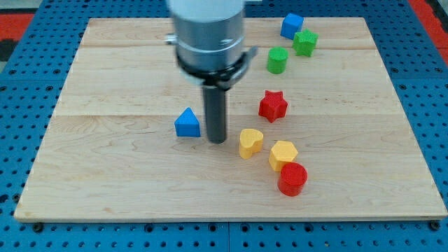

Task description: Push the red star to the top of the yellow hexagon

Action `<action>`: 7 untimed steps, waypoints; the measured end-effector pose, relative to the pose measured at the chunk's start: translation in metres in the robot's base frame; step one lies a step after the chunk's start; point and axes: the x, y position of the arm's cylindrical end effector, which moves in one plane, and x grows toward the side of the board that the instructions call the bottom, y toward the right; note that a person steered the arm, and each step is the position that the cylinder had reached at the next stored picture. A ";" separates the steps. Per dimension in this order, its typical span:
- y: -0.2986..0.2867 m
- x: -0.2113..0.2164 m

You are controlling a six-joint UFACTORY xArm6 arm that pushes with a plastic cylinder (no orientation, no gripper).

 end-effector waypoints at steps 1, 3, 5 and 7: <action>-0.025 -0.043; -0.052 -0.049; 0.011 -0.052; 0.047 -0.054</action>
